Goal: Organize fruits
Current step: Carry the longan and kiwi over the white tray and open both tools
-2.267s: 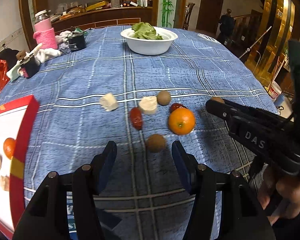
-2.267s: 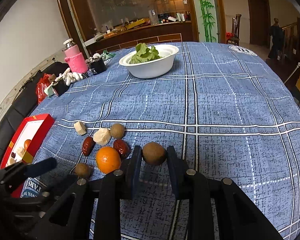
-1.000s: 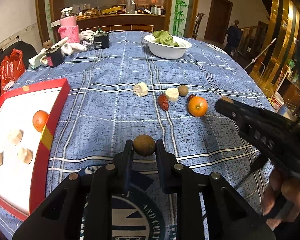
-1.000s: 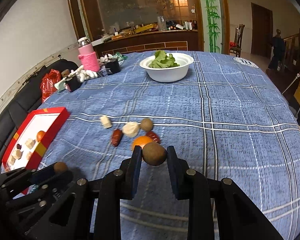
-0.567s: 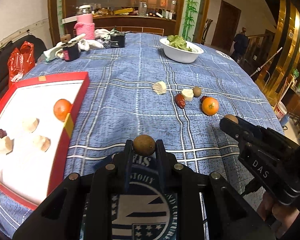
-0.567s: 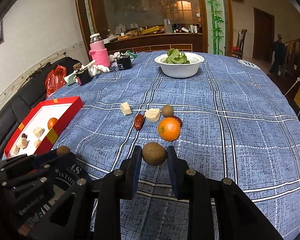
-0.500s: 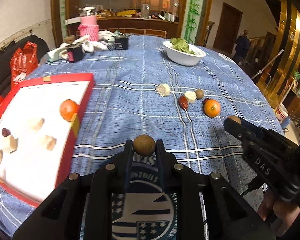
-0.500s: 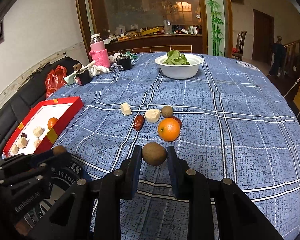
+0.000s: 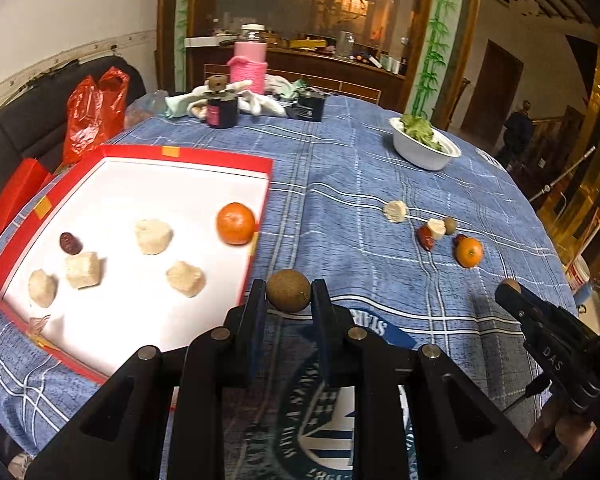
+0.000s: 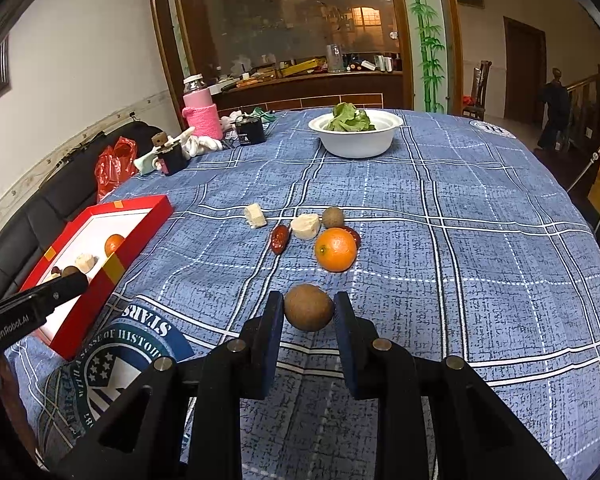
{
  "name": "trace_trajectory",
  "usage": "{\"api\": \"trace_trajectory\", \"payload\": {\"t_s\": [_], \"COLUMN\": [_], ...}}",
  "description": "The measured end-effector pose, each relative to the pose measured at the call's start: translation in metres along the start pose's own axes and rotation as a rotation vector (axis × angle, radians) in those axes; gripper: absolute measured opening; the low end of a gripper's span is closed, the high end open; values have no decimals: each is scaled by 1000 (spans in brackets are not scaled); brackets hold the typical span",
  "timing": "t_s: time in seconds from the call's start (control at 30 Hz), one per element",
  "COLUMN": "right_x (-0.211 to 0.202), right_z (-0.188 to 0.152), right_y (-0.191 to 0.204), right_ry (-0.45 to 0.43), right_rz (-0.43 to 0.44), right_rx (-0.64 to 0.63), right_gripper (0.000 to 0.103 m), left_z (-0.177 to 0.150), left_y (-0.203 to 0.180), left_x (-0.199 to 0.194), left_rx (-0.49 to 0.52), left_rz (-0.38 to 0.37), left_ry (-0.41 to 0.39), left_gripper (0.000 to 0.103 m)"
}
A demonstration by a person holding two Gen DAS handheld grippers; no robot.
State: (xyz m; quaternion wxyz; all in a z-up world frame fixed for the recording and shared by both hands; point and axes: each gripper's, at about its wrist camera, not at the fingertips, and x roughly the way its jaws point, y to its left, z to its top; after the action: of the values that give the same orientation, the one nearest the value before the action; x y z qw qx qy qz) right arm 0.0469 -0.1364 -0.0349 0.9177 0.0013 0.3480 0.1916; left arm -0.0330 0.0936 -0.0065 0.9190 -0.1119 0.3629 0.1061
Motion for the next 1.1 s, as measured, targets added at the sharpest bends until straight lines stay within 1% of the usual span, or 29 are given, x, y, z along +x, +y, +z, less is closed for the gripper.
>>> {"api": "trace_trajectory", "payload": {"t_s": [0.13,0.27,0.43,0.6,0.73,0.93,1.0,1.1], "right_x": [-2,-8,-6,4,14,40,47,57], "right_z": [-1,4,14,20,26,35,35,33], "right_y": [7,29,70,121,159,206,215,226], "right_ry": [6,-3,2,11,22,67,86,107], "right_rz": [26,79,192,303,356,401,405,402], "right_rx": [-13,-47,-103,-150,-198,-262,-278,-299], "right_gripper": [26,26,26,26,26,26,26,25], "left_z": [3,6,8,9,12,18,19,22], "left_y": [15,34,63,80,92,112,117,125], "left_x": [-2,-6,-7,-3,-1,4,8,15], "left_rx": [-37,-76,-130,-141,-148,-166,-158,-170], "left_rz": [15,48,98,140,176,217,231,232], "left_ry": [-1,-14,-12,4,15,25,32,47], "left_gripper": [20,20,20,20,20,20,20,20]}}
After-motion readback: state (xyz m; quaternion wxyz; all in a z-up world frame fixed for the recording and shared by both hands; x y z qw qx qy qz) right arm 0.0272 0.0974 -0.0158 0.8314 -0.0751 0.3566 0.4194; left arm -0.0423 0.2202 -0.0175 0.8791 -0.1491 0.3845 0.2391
